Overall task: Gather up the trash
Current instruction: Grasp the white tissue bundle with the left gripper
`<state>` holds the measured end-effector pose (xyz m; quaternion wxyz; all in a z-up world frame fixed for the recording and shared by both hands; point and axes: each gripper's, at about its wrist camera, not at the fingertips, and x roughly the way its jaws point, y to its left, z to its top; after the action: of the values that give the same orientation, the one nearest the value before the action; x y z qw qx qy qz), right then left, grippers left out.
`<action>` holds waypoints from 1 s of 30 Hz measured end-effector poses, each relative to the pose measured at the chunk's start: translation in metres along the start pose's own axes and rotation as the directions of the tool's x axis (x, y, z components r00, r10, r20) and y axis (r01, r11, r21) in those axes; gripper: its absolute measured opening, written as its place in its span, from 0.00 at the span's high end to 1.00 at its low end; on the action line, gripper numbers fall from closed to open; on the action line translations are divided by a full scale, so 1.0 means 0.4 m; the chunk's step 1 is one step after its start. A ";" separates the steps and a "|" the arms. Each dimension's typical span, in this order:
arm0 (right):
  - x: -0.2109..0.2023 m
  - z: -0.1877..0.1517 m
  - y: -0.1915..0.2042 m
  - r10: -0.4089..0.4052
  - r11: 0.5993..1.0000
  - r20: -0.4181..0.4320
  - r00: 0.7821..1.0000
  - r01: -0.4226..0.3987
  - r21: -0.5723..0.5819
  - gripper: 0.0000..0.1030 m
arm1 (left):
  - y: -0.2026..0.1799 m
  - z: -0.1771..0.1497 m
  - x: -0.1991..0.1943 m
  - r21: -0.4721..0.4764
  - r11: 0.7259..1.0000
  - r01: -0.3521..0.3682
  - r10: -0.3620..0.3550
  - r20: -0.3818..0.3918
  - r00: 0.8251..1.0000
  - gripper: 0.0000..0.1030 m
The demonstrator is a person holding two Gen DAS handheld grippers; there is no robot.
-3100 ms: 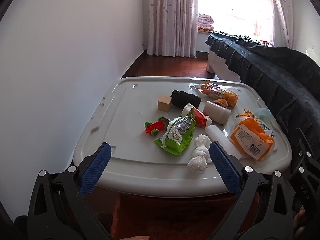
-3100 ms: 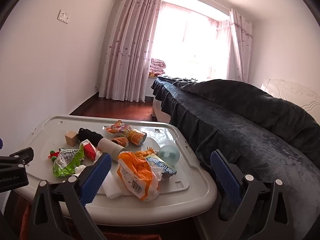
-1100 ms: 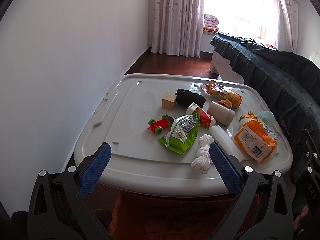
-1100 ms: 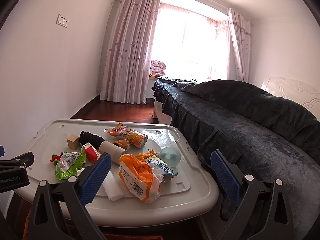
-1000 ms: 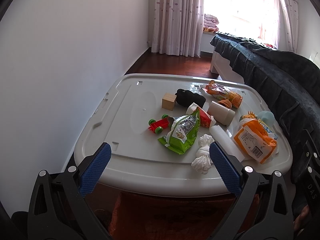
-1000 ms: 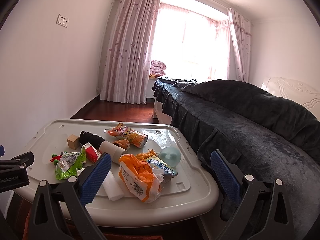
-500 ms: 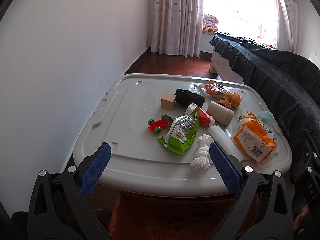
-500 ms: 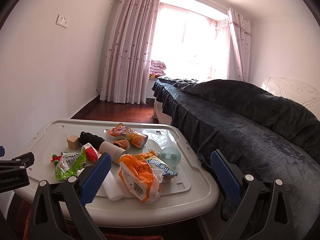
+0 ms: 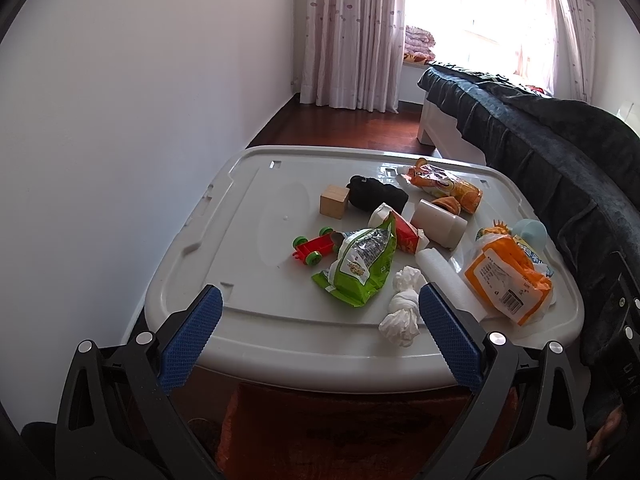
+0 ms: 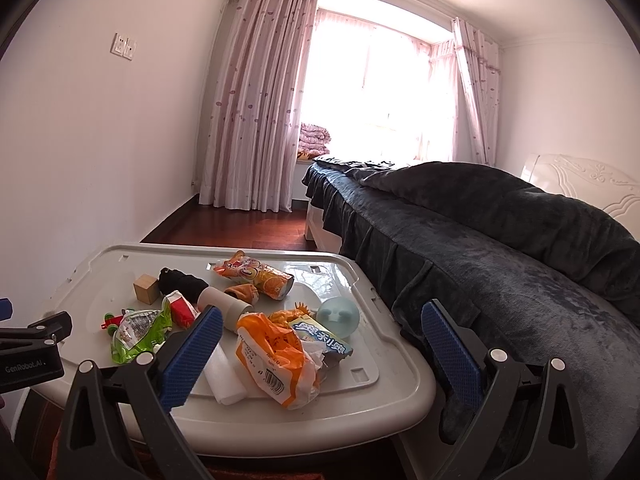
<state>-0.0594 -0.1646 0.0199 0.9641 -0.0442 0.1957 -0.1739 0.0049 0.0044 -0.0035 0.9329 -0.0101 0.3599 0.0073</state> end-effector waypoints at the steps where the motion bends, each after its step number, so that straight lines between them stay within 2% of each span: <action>1: 0.000 0.000 -0.001 0.000 1.000 0.000 1.000 0.000 0.001 0.05 | -0.002 -0.001 0.001 0.002 1.000 -0.002 0.002 -0.001 1.000 0.07; 6: 0.001 -0.004 -0.015 -0.005 1.000 0.003 1.000 0.005 0.012 0.05 | -0.004 -0.013 0.015 0.015 1.000 0.014 -0.014 -0.012 1.000 0.07; 11: 0.006 -0.002 -0.039 -0.009 0.999 -0.003 1.000 0.009 0.033 0.05 | -0.008 -0.047 0.076 0.035 0.989 0.144 -0.142 -0.065 0.988 0.07; 16: 0.013 0.001 -0.070 -0.002 0.997 -0.018 1.000 0.003 0.074 0.05 | -0.049 -0.081 0.142 0.064 0.979 0.196 -0.187 -0.124 0.974 0.07; 19: 0.017 0.000 -0.087 0.001 0.996 -0.027 1.000 0.002 0.092 0.05 | -0.086 -0.086 0.169 0.076 0.967 0.245 -0.234 -0.129 0.964 0.07; 23: 0.018 0.002 -0.104 -0.005 0.995 -0.028 1.000 0.008 0.102 0.05 | -0.145 -0.087 0.212 0.135 0.956 0.260 -0.242 -0.137 0.961 0.12; 25: 0.017 0.002 -0.112 -0.009 0.994 -0.026 1.000 0.012 0.106 0.05 | -0.160 -0.089 0.252 0.136 0.954 0.268 -0.244 -0.175 0.954 0.29; 28: 0.020 0.001 -0.122 -0.009 0.993 -0.031 0.999 0.012 0.114 0.05 | -0.164 -0.101 0.304 0.110 0.961 0.255 -0.227 -0.221 0.948 0.43; 30: 0.023 -0.001 -0.128 -0.009 0.993 -0.033 0.999 0.013 0.119 0.05 | -0.163 -0.108 0.307 0.121 0.967 0.226 -0.201 -0.194 0.960 0.58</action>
<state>-0.0679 -0.2155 0.0242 0.9608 0.0152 0.2001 -0.1911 0.0684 -0.0611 -0.1171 0.8903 0.0168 0.4389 -0.1202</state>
